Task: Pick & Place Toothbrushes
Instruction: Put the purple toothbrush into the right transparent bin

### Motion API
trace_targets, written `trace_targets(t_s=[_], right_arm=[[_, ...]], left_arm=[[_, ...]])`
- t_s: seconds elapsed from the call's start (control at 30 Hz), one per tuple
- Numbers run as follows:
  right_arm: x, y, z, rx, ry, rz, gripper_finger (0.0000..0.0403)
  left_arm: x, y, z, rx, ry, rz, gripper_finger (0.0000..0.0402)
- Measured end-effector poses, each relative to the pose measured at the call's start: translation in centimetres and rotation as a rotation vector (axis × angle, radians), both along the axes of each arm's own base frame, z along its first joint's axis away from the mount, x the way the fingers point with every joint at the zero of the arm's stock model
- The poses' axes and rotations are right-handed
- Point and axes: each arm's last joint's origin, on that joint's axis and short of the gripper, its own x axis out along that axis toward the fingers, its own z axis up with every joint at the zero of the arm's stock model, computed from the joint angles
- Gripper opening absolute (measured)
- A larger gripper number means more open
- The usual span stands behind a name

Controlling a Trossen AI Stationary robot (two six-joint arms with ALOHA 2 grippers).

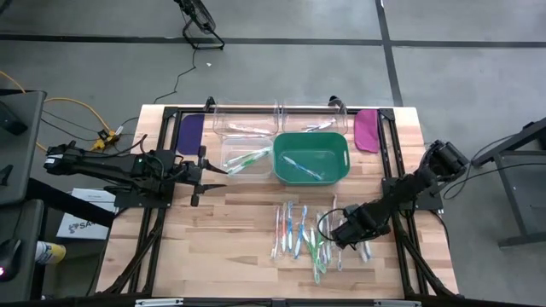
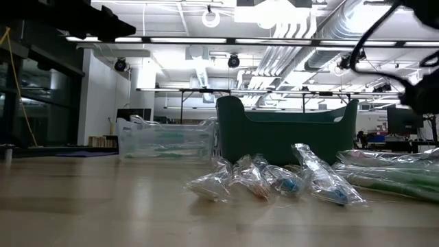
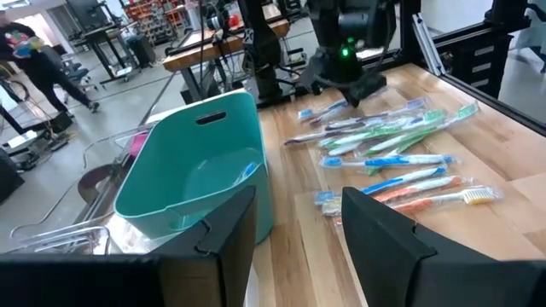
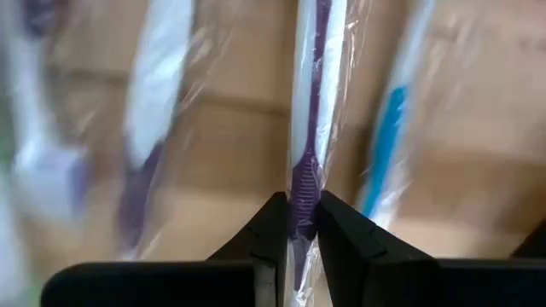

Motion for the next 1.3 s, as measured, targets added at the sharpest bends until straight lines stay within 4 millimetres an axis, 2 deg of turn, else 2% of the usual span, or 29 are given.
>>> trace_targets(t_s=[0.2,0.37,0.6,0.77,0.97,1.3], right_arm=[[-0.8,-0.8,3.2,0.021,-0.126,-0.006,0.0037],[-1.7,-1.9,6.6,-0.025,-0.375,-0.001,0.0037],[-3.1,-4.5,11.0,-0.197,-0.753,0.050,0.0037],[-2.9,-7.8,13.3,-0.351,-0.933,0.043,0.0037],[-1.6,-12.3,15.2,-0.519,-1.079,0.208,0.0037],[-0.9,-21.0,16.1,-0.617,-1.110,0.362,0.0037]], left_arm=[[0.0,0.0,0.0,0.000,0.001,0.000,0.0166],[0.0,0.0,0.0,-0.006,0.002,0.001,0.0166],[0.0,0.0,0.0,-0.014,0.003,0.006,0.0166],[0.0,0.1,-0.1,-0.011,0.006,0.041,0.0166],[0.0,0.2,-0.1,-0.032,0.005,0.088,0.0166],[0.0,0.3,0.0,-0.103,0.000,0.127,0.0166]])
